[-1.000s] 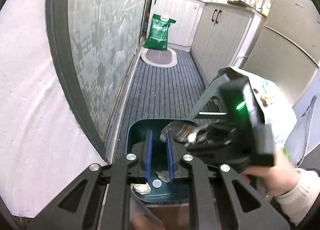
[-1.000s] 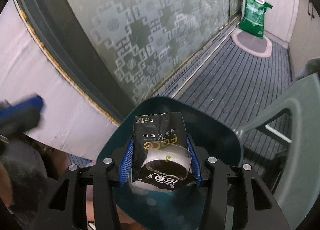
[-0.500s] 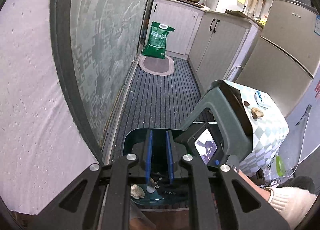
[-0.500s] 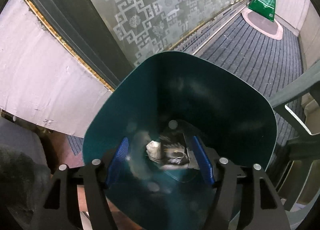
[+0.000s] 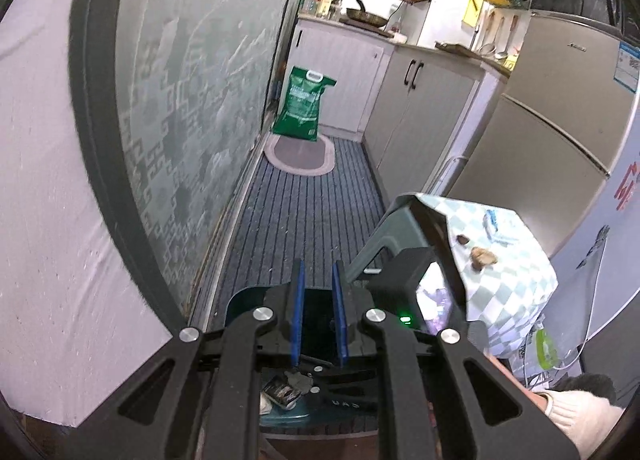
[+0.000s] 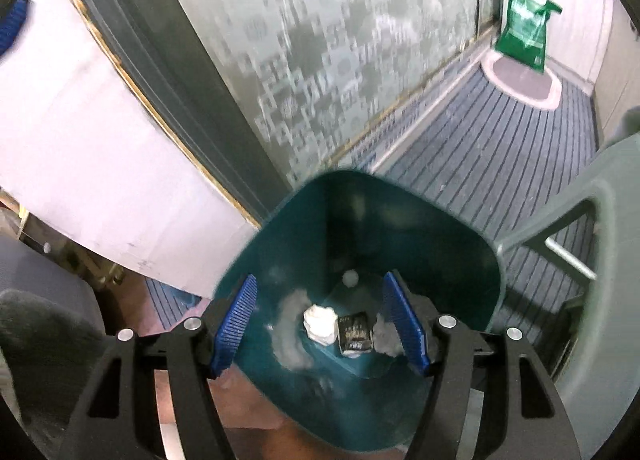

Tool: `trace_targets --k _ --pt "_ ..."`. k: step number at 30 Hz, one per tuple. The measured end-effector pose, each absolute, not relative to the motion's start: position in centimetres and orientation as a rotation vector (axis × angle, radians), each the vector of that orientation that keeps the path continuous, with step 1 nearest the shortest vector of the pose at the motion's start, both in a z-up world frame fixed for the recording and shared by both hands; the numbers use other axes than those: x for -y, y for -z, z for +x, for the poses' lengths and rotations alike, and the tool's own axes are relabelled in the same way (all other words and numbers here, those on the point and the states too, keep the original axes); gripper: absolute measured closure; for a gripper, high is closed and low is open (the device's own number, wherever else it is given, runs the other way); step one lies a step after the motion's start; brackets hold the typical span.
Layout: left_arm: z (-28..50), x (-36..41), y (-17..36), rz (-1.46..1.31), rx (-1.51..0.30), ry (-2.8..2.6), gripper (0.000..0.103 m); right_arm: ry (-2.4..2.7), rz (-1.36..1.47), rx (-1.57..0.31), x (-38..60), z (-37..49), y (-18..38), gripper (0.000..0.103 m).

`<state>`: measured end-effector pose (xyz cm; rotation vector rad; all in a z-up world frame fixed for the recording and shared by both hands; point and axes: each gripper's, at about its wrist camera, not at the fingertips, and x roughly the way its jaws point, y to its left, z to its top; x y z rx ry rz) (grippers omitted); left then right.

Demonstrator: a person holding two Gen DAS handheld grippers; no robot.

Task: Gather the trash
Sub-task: 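Move both tools back over the table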

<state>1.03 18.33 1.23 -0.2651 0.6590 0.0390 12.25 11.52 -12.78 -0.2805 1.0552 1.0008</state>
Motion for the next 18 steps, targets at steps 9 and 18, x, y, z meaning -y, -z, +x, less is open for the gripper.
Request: trace_targets --k 9,18 --pt "2.1 -16.0 -2.8 -0.257 -0.623 -0.01 0.085 -0.992 -0.211 -0.88 -6.9 12.1 5.9 0.045" --pt "3.3 -13.2 -4.1 -0.235 -0.58 0.042 0.077 -0.917 -0.152 -0.771 -0.5 13.6 1.6 0.054"
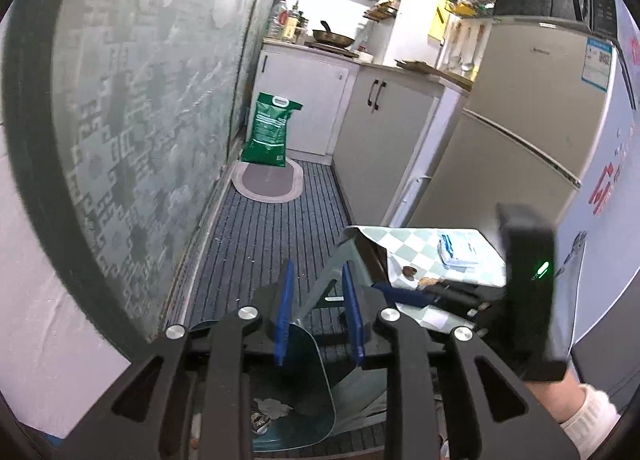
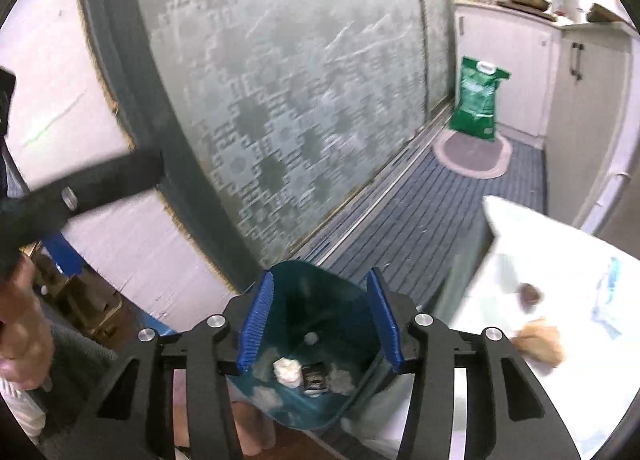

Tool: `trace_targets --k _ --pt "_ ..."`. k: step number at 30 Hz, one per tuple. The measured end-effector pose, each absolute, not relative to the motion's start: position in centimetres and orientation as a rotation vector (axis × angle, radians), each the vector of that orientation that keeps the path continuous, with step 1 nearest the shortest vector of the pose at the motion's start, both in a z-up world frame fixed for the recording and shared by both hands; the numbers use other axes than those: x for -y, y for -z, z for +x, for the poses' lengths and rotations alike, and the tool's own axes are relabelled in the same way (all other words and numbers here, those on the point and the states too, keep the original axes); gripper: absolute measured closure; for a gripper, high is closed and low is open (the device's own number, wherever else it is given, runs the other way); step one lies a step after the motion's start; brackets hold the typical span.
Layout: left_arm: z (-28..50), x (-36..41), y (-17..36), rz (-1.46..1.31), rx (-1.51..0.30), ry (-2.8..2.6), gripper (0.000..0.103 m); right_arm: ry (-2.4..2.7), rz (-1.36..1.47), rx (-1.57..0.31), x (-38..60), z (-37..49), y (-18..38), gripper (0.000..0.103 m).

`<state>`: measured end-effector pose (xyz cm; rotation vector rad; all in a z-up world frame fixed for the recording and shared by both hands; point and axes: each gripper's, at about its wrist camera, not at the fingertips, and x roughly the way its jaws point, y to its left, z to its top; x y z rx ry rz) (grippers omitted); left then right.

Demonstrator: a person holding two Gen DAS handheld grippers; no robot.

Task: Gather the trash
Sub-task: 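Move both tools back over the table, then grasp a brown nut shell with the left gripper while the right grasps the blue tissue pack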

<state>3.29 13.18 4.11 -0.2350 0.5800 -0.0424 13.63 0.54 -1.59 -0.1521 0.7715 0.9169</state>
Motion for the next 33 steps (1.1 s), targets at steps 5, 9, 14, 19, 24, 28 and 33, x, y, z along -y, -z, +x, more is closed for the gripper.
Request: trace_targets --k 5,9,14,19,24,28,33 --pt "5.2 -10.4 -2.8 -0.201 -0.633 0.091 0.076 -0.84 -0.111 -0.746 3.8 15.4 0.3 0.055" --pt "6.7 -7.6 -1.8 -0.152 -0.671 0.119 0.073 -0.764 -0.106 -0.75 7.0 17.1 -0.8 0.056" --pt "8.7 -4.4 -0.4 -0.098 -0.713 0.172 0.066 -0.696 -0.15 -0.757 9.8 18.5 -1.9 0.056" --pt "10.3 -2.1 1.5 -0.062 -0.752 0.177 0.066 -0.669 -0.101 -0.746 12.7 20.2 -2.1 0.056" --pt "11.7 0.2 3.1 0.004 -0.785 0.186 0.062 -0.638 -0.018 -0.764 15.7 21.1 -0.9 0.056" --pt "12.6 1.7 4.3 0.061 -0.803 0.188 0.062 -0.618 0.012 -0.768 18.0 21.5 -0.7 0.053" --pt "13.5 2.9 4.9 0.086 -0.816 0.187 0.062 -0.561 0.054 -0.782 21.0 22.4 0.3 0.042"
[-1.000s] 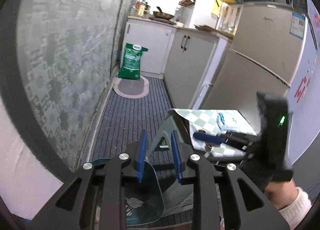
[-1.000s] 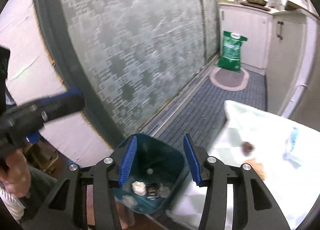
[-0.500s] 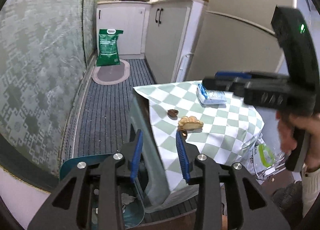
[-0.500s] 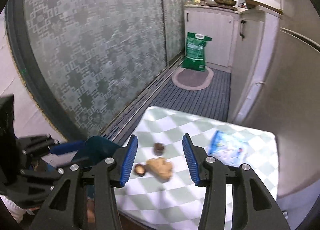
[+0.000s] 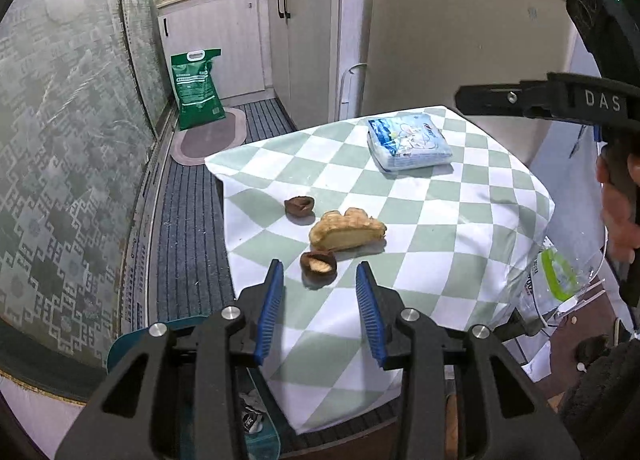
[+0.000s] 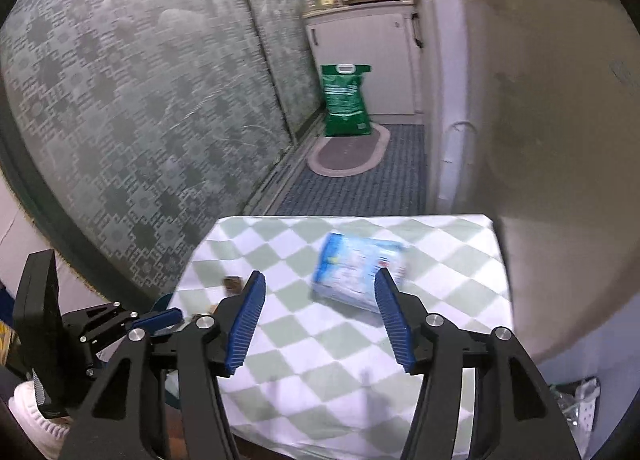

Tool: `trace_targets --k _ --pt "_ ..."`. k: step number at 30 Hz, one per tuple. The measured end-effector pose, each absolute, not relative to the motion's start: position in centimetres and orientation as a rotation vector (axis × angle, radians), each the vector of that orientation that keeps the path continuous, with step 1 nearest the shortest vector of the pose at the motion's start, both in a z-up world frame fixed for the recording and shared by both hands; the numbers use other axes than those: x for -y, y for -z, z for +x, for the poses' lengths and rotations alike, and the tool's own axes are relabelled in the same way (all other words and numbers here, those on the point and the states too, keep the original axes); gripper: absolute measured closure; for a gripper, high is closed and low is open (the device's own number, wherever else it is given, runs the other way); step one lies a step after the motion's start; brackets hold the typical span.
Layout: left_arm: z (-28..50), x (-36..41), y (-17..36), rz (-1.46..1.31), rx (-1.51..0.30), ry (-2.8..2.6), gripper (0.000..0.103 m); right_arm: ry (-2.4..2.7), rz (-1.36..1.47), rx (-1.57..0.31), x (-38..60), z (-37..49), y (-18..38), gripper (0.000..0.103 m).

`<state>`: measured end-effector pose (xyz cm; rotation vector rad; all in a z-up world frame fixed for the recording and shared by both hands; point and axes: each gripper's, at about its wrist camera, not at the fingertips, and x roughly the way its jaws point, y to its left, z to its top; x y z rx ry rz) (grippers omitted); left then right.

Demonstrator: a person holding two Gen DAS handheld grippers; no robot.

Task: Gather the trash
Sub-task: 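Grasp a brown nut shell with the left gripper while the right grasps the blue tissue pack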

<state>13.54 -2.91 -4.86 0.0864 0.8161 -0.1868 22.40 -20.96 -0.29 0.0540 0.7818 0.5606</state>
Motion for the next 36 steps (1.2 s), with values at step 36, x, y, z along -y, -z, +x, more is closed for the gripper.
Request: trace_targets --k 36 --pt "12.4 1.4 3.1 -0.013 -0.77 0.215 0.08 -0.267 0.021 -0.919 15.8 26.4 5.7 0.007"
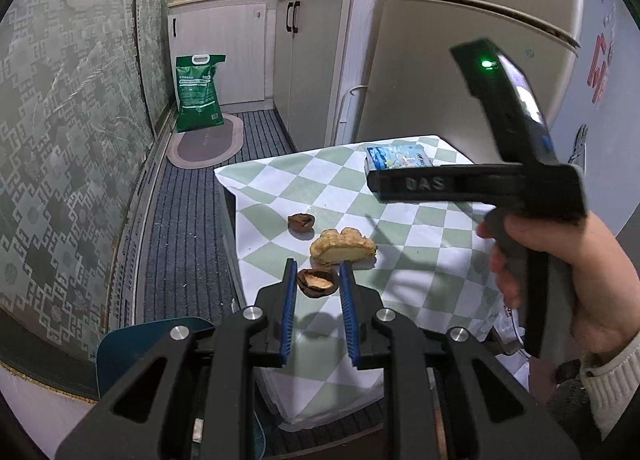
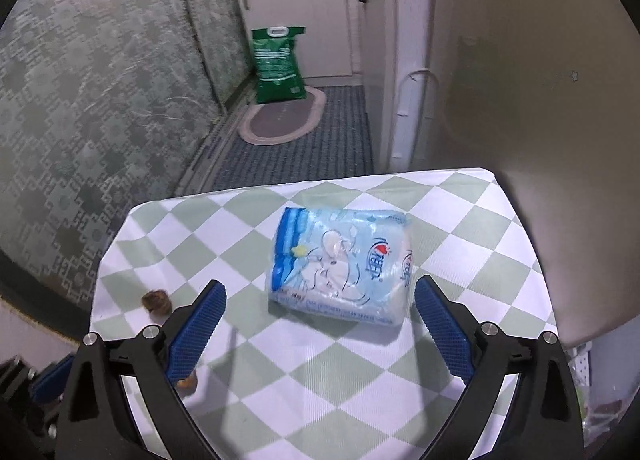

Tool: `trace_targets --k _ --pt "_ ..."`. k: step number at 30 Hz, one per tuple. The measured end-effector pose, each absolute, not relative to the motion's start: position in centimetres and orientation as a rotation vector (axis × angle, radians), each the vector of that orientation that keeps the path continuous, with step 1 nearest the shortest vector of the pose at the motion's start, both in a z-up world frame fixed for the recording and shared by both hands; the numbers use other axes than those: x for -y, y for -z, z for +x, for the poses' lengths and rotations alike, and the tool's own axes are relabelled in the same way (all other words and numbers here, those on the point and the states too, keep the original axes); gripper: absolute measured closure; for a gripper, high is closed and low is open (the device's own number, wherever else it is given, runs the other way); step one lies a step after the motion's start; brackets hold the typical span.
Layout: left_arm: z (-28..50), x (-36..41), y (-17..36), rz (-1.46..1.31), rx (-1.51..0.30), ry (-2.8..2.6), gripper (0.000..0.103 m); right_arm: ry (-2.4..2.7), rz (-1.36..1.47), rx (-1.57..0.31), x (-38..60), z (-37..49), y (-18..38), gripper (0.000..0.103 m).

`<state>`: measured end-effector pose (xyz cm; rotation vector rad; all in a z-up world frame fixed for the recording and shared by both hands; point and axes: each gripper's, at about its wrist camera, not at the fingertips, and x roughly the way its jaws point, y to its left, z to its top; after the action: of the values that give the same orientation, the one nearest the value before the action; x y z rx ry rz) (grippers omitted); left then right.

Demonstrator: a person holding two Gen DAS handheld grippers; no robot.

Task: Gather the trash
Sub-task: 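Grasp a brown nut shell with the left gripper while the right grasps the blue tissue pack, then carry the shell and blue pack in both grippers over the bin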

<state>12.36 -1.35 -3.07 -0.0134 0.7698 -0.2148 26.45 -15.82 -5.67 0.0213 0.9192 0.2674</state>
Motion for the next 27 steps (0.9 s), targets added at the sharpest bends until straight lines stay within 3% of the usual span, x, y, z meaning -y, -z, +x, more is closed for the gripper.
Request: trace_targets --k 11,12,14,17,27 --pt "10.8 -1.5 2.6 -0.035 -0.762 0.197 0.08 -0.204 0.037 -0.954 14.8 28.5 6.3 0.007" --pt "10.8 -1.9 2.6 -0.038 -0.762 0.195 0.08 -0.2 0.018 -0.955 14.6 28.6 6.4 0.009" --pt "10.6 -2.8 2.5 -0.049 -0.761 0.186 0.08 -0.168 -0.052 -0.95 14.0 28.4 6.7 0.025" --pt "10.1 -4.0 2.2 -0.067 -0.751 0.176 0.08 -0.174 -0.065 -0.938 13.8 28.2 6.3 0.034" --pt "8.6 -7.8 2.0 -0.099 -0.748 0.119 0.08 -0.364 -0.011 -0.869 11.0 25.7 2.3 0.034"
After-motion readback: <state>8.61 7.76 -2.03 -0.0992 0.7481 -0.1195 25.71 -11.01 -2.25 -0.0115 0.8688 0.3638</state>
